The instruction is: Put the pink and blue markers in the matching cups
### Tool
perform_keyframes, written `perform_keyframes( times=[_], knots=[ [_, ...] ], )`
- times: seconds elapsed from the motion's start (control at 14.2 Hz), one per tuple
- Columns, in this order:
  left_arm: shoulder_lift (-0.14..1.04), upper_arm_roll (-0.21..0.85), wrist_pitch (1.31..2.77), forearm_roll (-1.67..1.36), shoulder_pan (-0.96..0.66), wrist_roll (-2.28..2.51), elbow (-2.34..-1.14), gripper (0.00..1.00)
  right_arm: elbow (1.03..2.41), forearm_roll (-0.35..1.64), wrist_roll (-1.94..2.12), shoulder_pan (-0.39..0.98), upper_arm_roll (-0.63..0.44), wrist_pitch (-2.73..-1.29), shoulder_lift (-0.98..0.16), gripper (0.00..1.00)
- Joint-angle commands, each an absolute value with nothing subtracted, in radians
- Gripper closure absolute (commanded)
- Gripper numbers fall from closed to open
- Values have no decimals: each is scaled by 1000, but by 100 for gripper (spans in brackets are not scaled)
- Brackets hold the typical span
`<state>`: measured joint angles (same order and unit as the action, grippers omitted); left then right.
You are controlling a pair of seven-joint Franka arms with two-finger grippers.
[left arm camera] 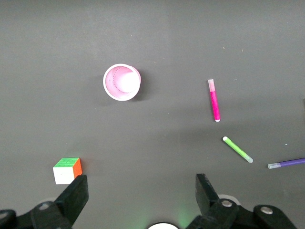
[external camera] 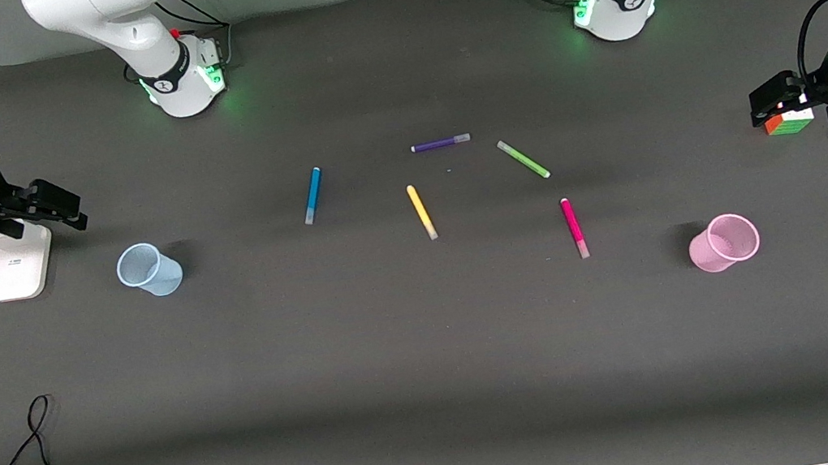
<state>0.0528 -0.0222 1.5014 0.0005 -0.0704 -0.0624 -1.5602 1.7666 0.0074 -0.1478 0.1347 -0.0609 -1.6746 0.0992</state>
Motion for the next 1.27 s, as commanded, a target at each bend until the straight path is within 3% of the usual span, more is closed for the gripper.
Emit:
perform_keyframes(
  times=[0.0,0.49,0.92,1.2],
  knots=[
    [48,-31,1477,5,-78,-68,-1546,0,1740,3,-127,135,-63,-1660,90,0],
    [52,-29,1476,2,-80,-51,-1545,0,1749,5,-140,150,-52,-1660,49,0],
    [51,32,1480,-26,-124,116,-1612,0,1752,167,-247,173,-3,-1592,-115,0],
    [28,135,1616,-26,-172,274,-1747,0,1753,189,-391,173,99,-1589,-263,0]
  ],
)
